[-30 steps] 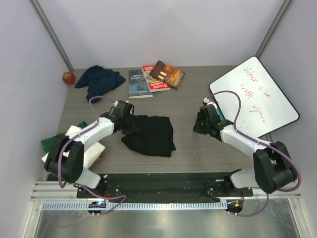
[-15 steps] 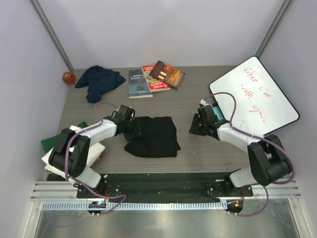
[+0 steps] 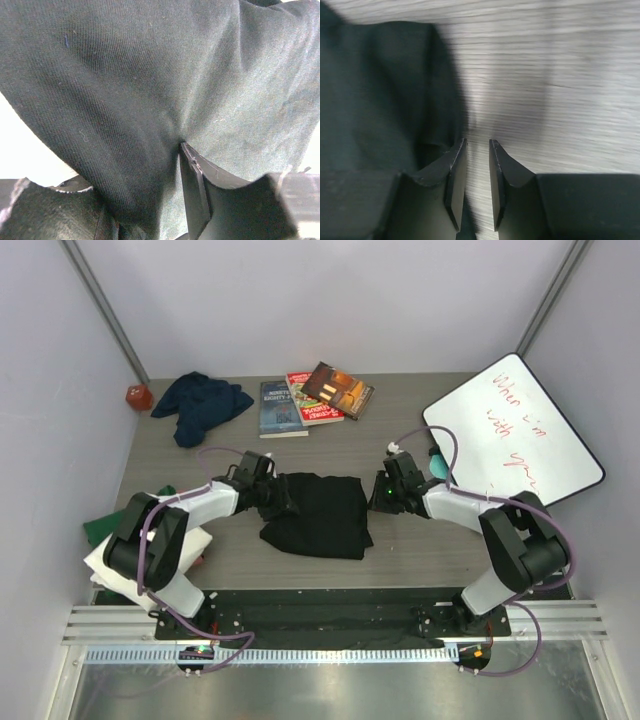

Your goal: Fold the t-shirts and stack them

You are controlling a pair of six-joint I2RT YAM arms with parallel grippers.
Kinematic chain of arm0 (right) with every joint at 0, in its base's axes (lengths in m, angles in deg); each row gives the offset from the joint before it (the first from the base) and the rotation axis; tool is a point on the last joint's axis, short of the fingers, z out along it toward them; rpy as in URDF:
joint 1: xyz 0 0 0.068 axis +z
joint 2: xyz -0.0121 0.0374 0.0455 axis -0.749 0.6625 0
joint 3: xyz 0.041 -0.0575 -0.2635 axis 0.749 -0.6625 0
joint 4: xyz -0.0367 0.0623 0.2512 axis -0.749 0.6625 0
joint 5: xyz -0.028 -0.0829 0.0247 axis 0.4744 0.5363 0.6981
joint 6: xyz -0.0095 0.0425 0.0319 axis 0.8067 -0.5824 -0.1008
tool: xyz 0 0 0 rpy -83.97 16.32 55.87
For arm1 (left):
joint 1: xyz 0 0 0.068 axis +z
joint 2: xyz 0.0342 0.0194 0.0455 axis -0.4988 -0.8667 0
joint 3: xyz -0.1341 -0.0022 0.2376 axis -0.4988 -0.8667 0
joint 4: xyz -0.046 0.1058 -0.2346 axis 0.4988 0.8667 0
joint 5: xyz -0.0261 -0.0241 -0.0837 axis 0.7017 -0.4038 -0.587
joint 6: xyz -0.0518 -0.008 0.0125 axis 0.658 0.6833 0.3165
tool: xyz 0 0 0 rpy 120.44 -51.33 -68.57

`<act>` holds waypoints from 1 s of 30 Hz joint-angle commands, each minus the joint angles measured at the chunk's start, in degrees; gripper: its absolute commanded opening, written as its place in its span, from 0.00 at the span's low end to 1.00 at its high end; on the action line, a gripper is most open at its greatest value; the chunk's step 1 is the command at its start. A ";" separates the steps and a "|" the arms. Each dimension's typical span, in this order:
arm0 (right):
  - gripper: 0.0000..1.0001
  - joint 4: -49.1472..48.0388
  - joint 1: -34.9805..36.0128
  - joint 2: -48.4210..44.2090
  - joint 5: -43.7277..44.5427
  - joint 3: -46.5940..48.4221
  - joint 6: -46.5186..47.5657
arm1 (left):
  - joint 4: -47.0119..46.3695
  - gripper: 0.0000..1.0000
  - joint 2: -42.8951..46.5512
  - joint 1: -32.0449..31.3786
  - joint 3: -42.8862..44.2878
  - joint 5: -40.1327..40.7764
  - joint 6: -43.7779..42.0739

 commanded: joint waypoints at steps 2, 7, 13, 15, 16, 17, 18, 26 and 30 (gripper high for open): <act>0.29 -1.89 4.47 3.51 1.14 2.63 -2.46 | -0.90 0.45 -1.59 -0.19 -1.75 -0.18 0.01; 0.28 -2.77 7.82 4.83 1.93 3.33 -4.49 | -0.90 0.45 -1.42 -0.19 -2.01 0.00 0.01; 0.28 -1.28 8.61 2.65 5.88 3.16 -4.67 | -1.16 0.42 -1.59 -0.19 -2.36 0.08 -0.07; 0.28 0.04 8.61 1.06 7.63 2.81 -4.40 | -1.51 0.22 -1.94 -0.19 -2.36 -0.27 0.01; 0.28 0.57 8.61 0.27 8.34 2.72 -4.31 | -1.95 0.12 -2.12 -0.19 -2.36 -0.62 0.10; 0.28 2.05 8.61 -1.65 9.31 2.63 -4.23 | -2.13 0.00 -2.47 -0.19 -2.28 -0.88 0.19; 0.28 2.94 8.61 -2.54 10.97 2.63 -3.96 | -2.39 0.00 -2.47 -0.19 -2.10 -1.23 0.36; 0.28 10.58 8.53 -13.62 18.19 3.68 -2.91 | 7.24 0.00 3.31 -0.19 3.34 6.31 0.72; 0.28 11.91 8.53 -16.08 19.33 3.77 -3.00 | 15.52 0.00 8.06 -0.19 7.38 14.65 0.54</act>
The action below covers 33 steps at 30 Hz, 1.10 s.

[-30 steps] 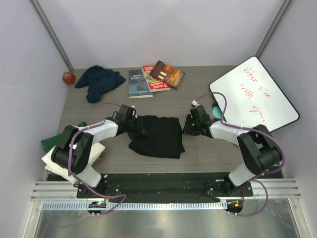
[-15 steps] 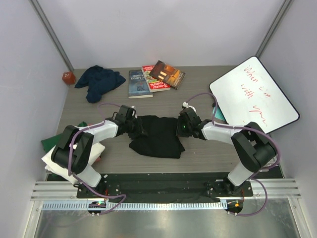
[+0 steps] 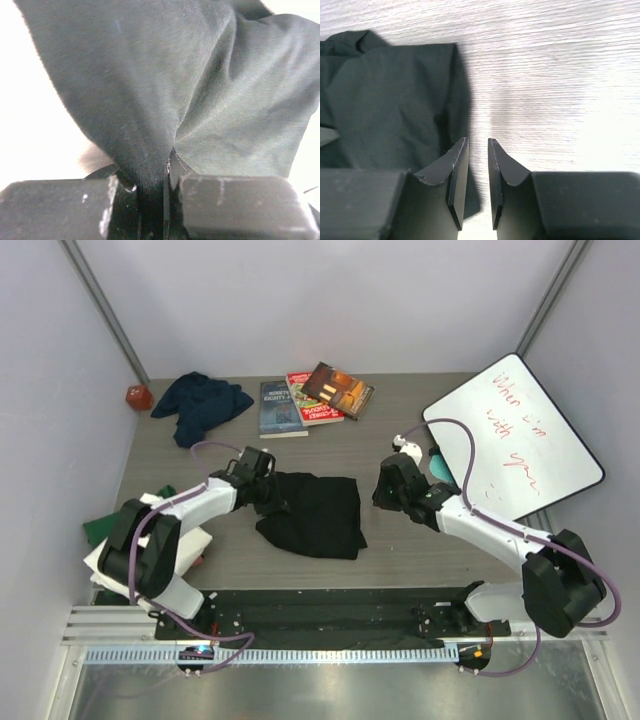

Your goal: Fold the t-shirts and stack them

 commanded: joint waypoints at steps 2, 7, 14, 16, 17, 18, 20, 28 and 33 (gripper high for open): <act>0.29 3.12 0.31 -2.88 3.71 1.50 0.70 | 14.13 0.00 10.63 0.40 5.77 15.25 -0.42; 0.29 3.21 0.13 -2.97 3.27 1.50 0.96 | 20.53 0.00 16.54 2.77 7.80 18.78 -0.77; 0.28 3.12 -0.13 -3.24 2.56 2.11 1.93 | 27.75 0.00 21.46 6.99 8.59 20.62 -1.83; 0.28 3.13 -0.39 -3.24 2.39 2.29 2.37 | 29.86 0.00 23.91 8.22 8.77 20.80 -2.35; 0.28 3.21 -0.57 -3.15 2.21 2.55 2.54 | 30.91 0.00 24.53 9.53 9.46 21.24 -2.61; 0.29 3.13 -0.66 -2.80 2.13 2.64 2.72 | 31.97 0.00 24.89 10.15 10.08 21.50 -3.40; 0.28 3.21 -0.83 -2.54 1.60 2.99 2.98 | 35.22 0.00 25.86 11.73 11.92 22.12 -4.54; 0.29 2.42 -1.01 -1.66 0.10 3.08 3.25 | 39.80 0.00 27.62 17.01 14.39 24.06 -8.94; 0.29 2.25 -1.54 -2.01 -0.34 2.73 3.51 | 42.17 0.00 26.13 20.61 16.58 24.23 -11.93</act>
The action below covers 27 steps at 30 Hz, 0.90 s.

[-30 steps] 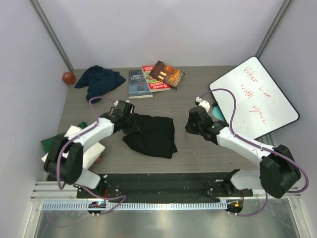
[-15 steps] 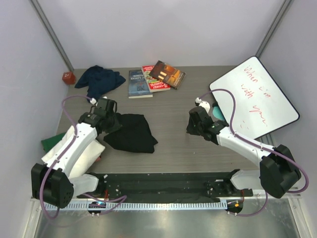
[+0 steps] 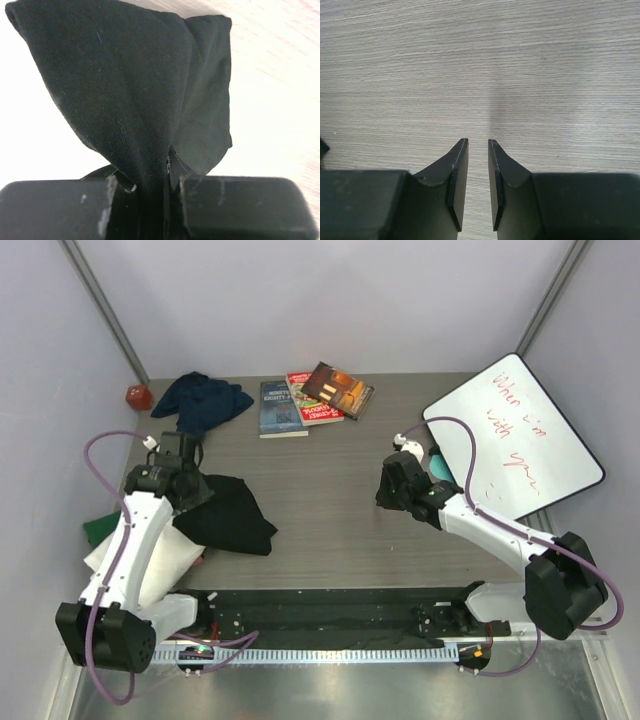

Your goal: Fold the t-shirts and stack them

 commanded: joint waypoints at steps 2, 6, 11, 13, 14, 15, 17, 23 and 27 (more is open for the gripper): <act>0.29 -1.32 -0.66 -0.78 -0.66 1.61 1.11 | 3.27 0.00 -0.48 3.55 5.90 3.41 -5.35; 0.29 -1.67 -1.19 -0.61 -1.02 1.35 1.19 | 6.51 0.00 0.14 5.13 9.33 4.12 -4.40; 0.28 -2.28 -1.37 -0.17 -2.25 1.35 1.11 | 13.80 0.00 -0.22 5.49 15.04 7.61 -3.60; 0.28 -2.46 -1.37 -0.17 -2.42 1.26 1.02 | 15.57 0.00 0.31 6.01 16.89 9.82 -4.30; 0.28 -2.55 -1.45 -0.17 -2.60 1.26 1.11 | 16.97 0.00 0.57 6.54 17.33 10.61 -4.74; 0.29 -2.72 -1.46 -0.08 -2.60 1.26 1.11 | 17.77 0.00 0.75 6.89 17.77 11.58 -4.83; 0.29 -2.64 -1.54 -0.08 -2.95 1.09 1.11 | 20.13 0.00 1.10 7.07 18.48 11.68 -4.66; 0.29 -3.16 -1.72 -1.14 -4.27 0.82 0.93 | 26.65 0.00 0.83 10.23 19.72 19.57 -1.41; 0.29 -3.16 -1.98 -1.14 -5.58 1.35 1.28 | 25.86 0.00 3.82 16.63 14.19 19.32 0.08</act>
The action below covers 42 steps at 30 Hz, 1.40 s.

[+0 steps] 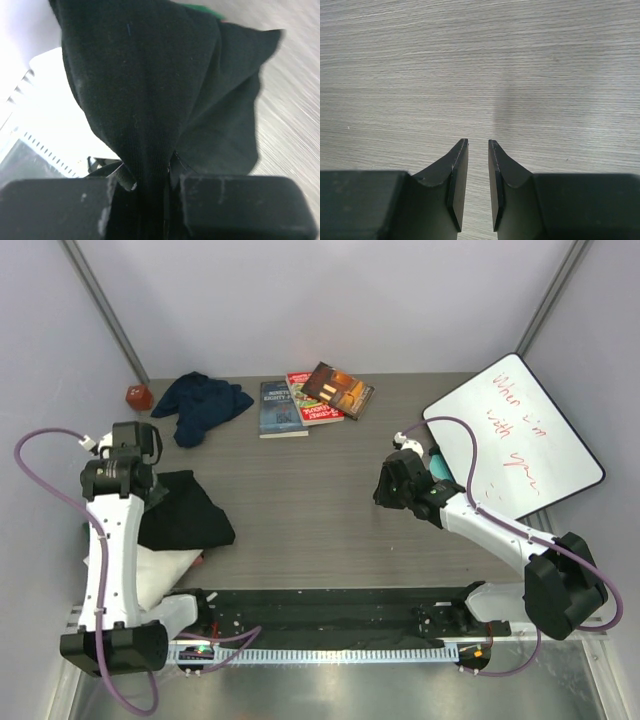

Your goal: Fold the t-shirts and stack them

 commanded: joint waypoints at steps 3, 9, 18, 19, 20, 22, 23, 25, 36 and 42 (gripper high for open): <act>0.29 -2.03 -0.67 -0.70 -2.66 1.88 1.63 | 4.81 0.00 5.21 8.53 -4.89 3.68 2.34; 0.29 -2.11 -1.90 0.53 -5.30 2.58 2.87 | 5.60 0.00 5.39 12.05 -5.06 7.02 3.75; 0.29 -2.29 -3.04 2.64 -8.64 3.20 3.40 | 4.72 0.03 5.48 17.15 -7.18 5.80 4.27; 0.29 -2.46 -3.31 3.25 -8.55 3.28 3.40 | 4.55 0.03 5.56 17.50 -7.36 5.71 4.27; 0.29 -2.38 -3.31 3.34 -10.90 3.28 3.40 | 4.63 0.03 5.48 17.85 -7.36 5.53 4.27; 0.29 -2.38 -3.75 4.22 -11.80 3.37 3.48 | 4.98 0.13 4.95 18.03 -7.01 5.44 4.45; 0.29 -2.38 -3.84 4.57 -12.76 3.46 3.48 | 5.07 0.20 4.86 18.20 -6.92 5.09 4.36; 0.29 -2.38 -4.19 4.84 -13.21 3.81 3.48 | 5.24 0.38 5.04 18.56 -6.83 4.83 4.53; 0.29 -2.38 -5.51 6.16 -14.97 4.69 3.22 | 5.43 0.65 6.62 18.82 -6.39 6.94 5.68; 0.29 -2.46 -6.12 5.72 -14.62 4.34 3.22 | -0.28 0.57 4.34 18.73 -8.59 -8.04 1.82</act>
